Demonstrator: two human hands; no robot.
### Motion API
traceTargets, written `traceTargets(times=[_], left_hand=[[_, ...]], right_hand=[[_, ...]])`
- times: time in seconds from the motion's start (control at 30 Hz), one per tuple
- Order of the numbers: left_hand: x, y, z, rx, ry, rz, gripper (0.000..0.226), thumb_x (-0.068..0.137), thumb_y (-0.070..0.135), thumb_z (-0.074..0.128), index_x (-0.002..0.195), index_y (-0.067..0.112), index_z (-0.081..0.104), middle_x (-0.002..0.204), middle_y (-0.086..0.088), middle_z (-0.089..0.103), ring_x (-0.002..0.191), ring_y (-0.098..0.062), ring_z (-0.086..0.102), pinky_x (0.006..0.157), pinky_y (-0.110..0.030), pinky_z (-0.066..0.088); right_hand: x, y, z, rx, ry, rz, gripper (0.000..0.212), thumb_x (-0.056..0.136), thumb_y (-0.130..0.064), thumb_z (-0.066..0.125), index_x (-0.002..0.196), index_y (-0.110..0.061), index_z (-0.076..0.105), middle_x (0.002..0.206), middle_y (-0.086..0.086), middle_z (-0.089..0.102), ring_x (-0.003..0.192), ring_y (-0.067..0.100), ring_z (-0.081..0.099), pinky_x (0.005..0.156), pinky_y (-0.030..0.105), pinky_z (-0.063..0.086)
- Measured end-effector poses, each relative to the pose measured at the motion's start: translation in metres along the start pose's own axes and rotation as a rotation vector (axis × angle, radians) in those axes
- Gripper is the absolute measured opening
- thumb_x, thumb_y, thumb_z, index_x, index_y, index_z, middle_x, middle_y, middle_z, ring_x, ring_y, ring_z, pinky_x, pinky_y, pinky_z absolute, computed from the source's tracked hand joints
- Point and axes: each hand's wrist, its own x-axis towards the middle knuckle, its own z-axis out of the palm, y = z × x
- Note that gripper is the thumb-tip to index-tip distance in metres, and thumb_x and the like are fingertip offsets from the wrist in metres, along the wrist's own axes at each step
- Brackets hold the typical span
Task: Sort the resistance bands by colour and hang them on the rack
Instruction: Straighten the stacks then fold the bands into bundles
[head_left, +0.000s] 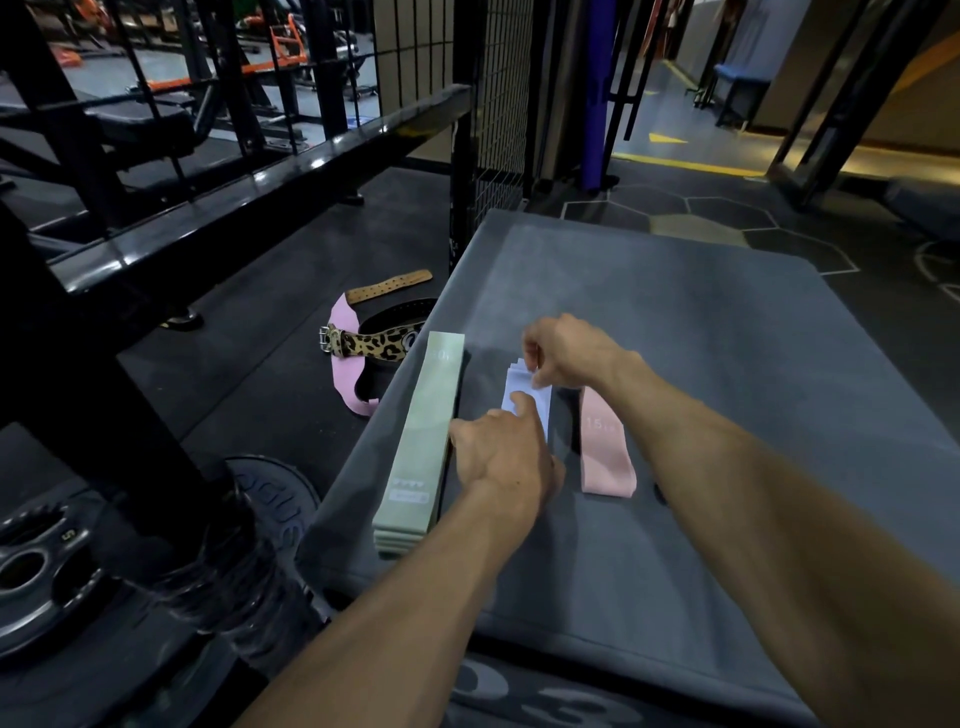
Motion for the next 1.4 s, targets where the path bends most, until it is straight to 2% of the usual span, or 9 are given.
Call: traceTargets(times=[0.1,0.23,0.43,0.53,0.7,0.83,1.03,1.17,1.4], left_hand=[[0.0,0.001,0.0,-0.02,-0.018,-0.016,0.068,0.093,0.045,0.048,0.15,0.016,0.026,0.114,-0.006,0.064,0.099,-0.026,0.065,0.079,-0.038,0.035],[-0.001,-0.001,0.001,-0.049,-0.002,-0.02,0.068,0.095,0.045,0.046,0.152,0.018,0.023,0.113,-0.005,0.065,0.099,-0.025,0.065,0.075,-0.037,0.033],[-0.005,-0.012,-0.002,-0.04,-0.004,0.029,0.086,0.092,0.071,0.04,0.155,0.018,0.017,0.113,-0.004,0.067,0.101,-0.026,0.065,0.073,-0.036,0.034],[-0.009,-0.021,-0.009,-0.1,0.0,0.063,0.082,0.093,0.074,0.035,0.152,0.018,0.023,0.113,-0.005,0.068,0.102,-0.028,0.065,0.072,-0.035,0.036],[-0.013,-0.061,-0.03,-0.298,0.126,0.098,0.041,0.098,0.057,0.043,0.12,0.023,0.049,0.108,-0.005,0.068,0.101,-0.032,0.064,0.071,-0.038,0.043],[-0.027,-0.11,-0.038,-0.419,0.085,0.053,0.019,0.097,0.05,0.054,0.101,0.033,0.061,0.096,0.006,0.072,0.091,-0.027,0.065,0.076,-0.036,0.051],[-0.053,-0.167,-0.034,-0.492,-0.094,-0.101,0.019,0.093,0.052,0.061,0.087,0.034,0.066,0.092,0.012,0.069,0.09,-0.017,0.065,0.081,-0.035,0.055],[-0.059,-0.172,-0.024,-0.516,-0.226,-0.063,0.028,0.088,0.058,0.066,0.074,0.033,0.064,0.086,0.011,0.07,0.088,-0.015,0.066,0.083,-0.035,0.056],[-0.044,-0.174,-0.005,-0.468,-0.291,0.004,0.031,0.082,0.062,0.067,0.068,0.035,0.06,0.087,0.008,0.069,0.086,-0.019,0.066,0.08,-0.036,0.056]], right_hand=[[0.0,0.0,0.001,0.011,-0.016,0.019,0.02,0.074,-0.015,0.076,0.079,-0.025,0.06,0.095,0.001,0.07,0.087,0.026,0.067,0.068,0.028,0.048],[-0.001,0.003,0.005,0.03,-0.009,0.024,0.021,0.075,-0.016,0.073,0.079,-0.027,0.056,0.099,0.001,0.069,0.089,0.026,0.065,0.066,0.028,0.044],[-0.005,0.005,0.009,0.024,0.003,0.006,0.019,0.08,-0.017,0.068,0.092,-0.025,0.055,0.106,0.002,0.065,0.096,0.027,0.062,0.074,0.034,0.052],[-0.007,0.003,0.008,0.016,0.009,0.004,0.019,0.081,-0.019,0.068,0.093,-0.025,0.055,0.108,0.004,0.065,0.097,0.028,0.062,0.08,0.037,0.054],[-0.012,-0.003,0.004,0.042,0.029,-0.009,0.019,0.081,-0.023,0.068,0.095,-0.023,0.055,0.107,0.003,0.062,0.096,0.028,0.06,0.08,0.038,0.053],[-0.015,-0.02,-0.001,0.055,0.092,-0.065,0.017,0.081,-0.024,0.067,0.094,-0.018,0.058,0.104,0.004,0.063,0.094,0.029,0.059,0.08,0.04,0.054],[-0.016,-0.058,0.001,0.022,0.068,-0.106,0.019,0.087,-0.025,0.065,0.103,-0.016,0.061,0.105,0.004,0.061,0.095,0.028,0.059,0.084,0.041,0.054],[-0.009,-0.08,0.008,0.02,0.045,-0.174,0.015,0.088,-0.021,0.064,0.101,-0.015,0.065,0.103,0.006,0.066,0.094,0.029,0.063,0.086,0.042,0.055],[0.024,-0.087,0.021,0.045,0.091,-0.151,0.017,0.091,-0.02,0.057,0.105,-0.013,0.064,0.108,0.01,0.067,0.094,0.028,0.06,0.085,0.04,0.053]])
